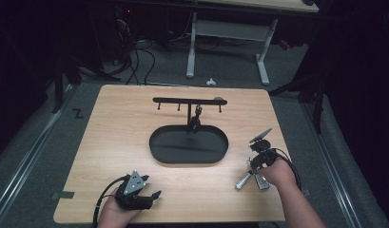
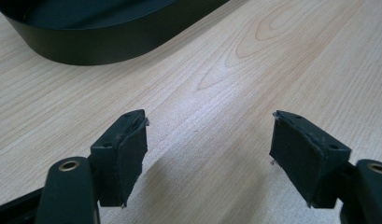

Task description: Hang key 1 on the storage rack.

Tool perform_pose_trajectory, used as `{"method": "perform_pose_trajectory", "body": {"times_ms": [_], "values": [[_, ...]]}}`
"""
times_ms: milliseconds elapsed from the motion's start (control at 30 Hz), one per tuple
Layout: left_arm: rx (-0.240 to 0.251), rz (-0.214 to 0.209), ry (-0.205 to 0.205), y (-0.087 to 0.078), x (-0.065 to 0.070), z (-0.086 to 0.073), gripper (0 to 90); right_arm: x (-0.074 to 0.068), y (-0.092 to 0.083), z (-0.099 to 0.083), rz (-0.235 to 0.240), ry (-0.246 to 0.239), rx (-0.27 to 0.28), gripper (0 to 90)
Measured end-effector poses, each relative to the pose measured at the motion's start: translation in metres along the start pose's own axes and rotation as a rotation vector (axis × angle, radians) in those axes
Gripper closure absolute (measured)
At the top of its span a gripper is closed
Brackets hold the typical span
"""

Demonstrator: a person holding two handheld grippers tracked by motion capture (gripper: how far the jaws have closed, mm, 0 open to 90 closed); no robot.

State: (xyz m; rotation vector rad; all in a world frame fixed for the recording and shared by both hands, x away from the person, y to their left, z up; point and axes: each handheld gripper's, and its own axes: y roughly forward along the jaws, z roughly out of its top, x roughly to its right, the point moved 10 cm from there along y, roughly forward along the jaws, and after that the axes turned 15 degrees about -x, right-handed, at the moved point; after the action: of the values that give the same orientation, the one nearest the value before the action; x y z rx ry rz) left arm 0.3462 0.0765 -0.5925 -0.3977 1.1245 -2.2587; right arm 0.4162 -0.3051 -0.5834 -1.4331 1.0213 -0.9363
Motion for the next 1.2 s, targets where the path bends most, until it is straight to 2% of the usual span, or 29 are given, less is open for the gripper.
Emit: {"method": "perform_pose_trajectory", "body": {"times_ms": [100, 133, 233, 333, 467, 600, 800, 1200], "values": [[0.001, 0.001, -0.001, 0.0, 0.0, 0.0, 27.4, -0.001, 0.0, 0.0, -0.007, -0.007, 0.006, 83.1], [0.0, 0.001, -0.001, 0.0, 0.0, 0.0, 27.4, -0.001, 0.0, 0.001, -0.032, -0.028, 0.02, 83.5], [0.006, 0.007, 0.0, -0.001, -0.001, 0.001, 27.5, -0.001, -0.001, 0.001, -0.05, -0.043, 0.037, 84.1], [0.009, 0.007, 0.0, -0.001, -0.001, 0.001, 27.5, -0.002, -0.002, 0.001, -0.05, -0.051, 0.037, 84.7], [0.008, 0.006, 0.002, -0.001, -0.001, 0.001, 27.6, -0.007, -0.018, -0.001, -0.024, -0.072, 0.078, 84.7], [0.006, 0.006, 0.005, 0.0, 0.0, 0.001, 27.6, -0.009, -0.029, -0.003, -0.026, -0.089, 0.099, 84.7], [0.009, 0.006, 0.006, 0.0, 0.001, 0.002, 27.6, -0.013, -0.056, -0.007, -0.024, -0.116, 0.14, 84.7], [0.02, 0.005, 0.003, -0.002, 0.001, 0.003, 27.7, -0.02, -0.096, -0.008, -0.021, -0.124, 0.195, 84.7]]}}
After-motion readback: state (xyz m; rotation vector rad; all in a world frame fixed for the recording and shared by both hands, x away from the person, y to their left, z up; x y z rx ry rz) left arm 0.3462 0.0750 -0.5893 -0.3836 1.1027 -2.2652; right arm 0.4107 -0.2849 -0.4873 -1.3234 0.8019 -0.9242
